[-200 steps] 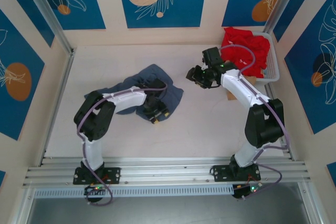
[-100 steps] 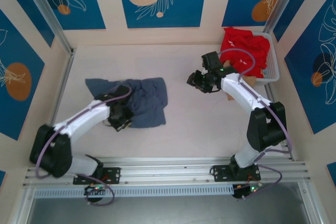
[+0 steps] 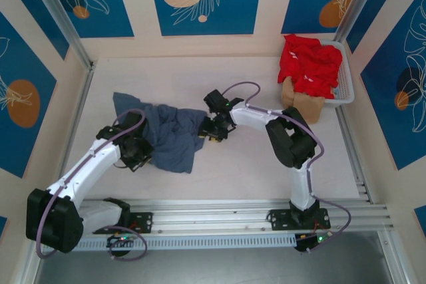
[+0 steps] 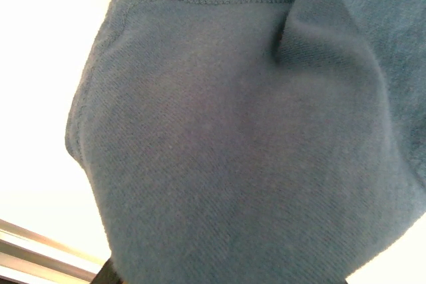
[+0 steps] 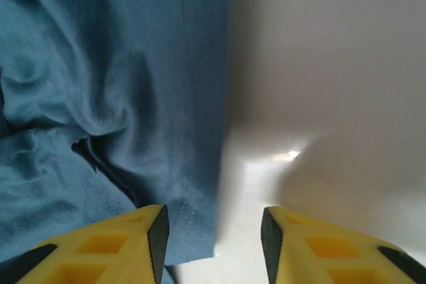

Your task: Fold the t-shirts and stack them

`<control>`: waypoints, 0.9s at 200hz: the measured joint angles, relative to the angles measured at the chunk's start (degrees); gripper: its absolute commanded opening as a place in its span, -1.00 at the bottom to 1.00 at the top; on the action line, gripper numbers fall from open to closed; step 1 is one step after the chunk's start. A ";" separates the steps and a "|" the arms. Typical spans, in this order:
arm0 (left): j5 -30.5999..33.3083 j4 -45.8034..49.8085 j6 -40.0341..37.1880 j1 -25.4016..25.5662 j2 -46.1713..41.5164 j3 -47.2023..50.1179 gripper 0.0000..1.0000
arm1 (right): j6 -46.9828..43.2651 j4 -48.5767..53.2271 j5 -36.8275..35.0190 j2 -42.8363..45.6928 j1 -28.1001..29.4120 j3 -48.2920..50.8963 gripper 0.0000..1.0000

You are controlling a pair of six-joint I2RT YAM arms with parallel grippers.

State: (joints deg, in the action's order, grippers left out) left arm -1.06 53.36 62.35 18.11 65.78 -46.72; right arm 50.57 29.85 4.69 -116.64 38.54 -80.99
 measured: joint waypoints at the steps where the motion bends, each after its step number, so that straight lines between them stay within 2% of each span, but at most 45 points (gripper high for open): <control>1: 0.00 0.02 -0.02 0.00 0.00 0.00 -1.00 | 0.28 -0.04 0.09 -0.07 0.07 0.00 -0.28; 9: -0.02 0.17 -0.42 -0.07 0.00 0.00 -1.00 | 0.90 -0.42 0.33 -0.44 0.31 -0.04 -0.39; 26: -0.26 0.48 -1.36 -0.22 -0.11 -0.04 -1.00 | 1.88 -1.14 0.46 -1.33 0.15 -0.24 -0.90; 32: -0.35 0.57 -1.51 -0.28 -0.17 -0.07 -1.00 | 2.16 -1.31 0.42 -1.46 -0.07 -0.24 -1.00; 71: -0.35 1.57 -2.99 -1.01 -0.61 -0.81 -1.00 | 3.63 -1.05 -2.86 1.22 -3.76 1.01 -1.00; 89: -0.39 1.60 -2.99 -1.55 -0.57 -0.79 -0.87 | 2.97 0.70 -4.68 4.42 -6.51 1.44 -1.00; 116: -0.79 0.07 -2.99 -2.10 0.09 0.52 -0.80 | 0.57 3.19 -6.25 9.09 -10.27 1.51 -1.00; 148: -1.49 -2.60 -4.76 -2.29 3.91 2.29 -1.00 | -2.84 6.56 -8.35 10.47 -13.70 1.70 -1.00; 180: -0.76 -3.04 -8.11 -2.60 8.94 0.70 -1.00 | -6.01 10.99 -11.02 10.80 -17.18 1.68 -1.00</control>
State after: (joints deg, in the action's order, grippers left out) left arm -1.83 50.33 54.24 15.51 74.72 -46.02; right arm 44.56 40.84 -6.33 -105.84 21.37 -79.31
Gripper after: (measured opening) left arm 0.042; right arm 0.048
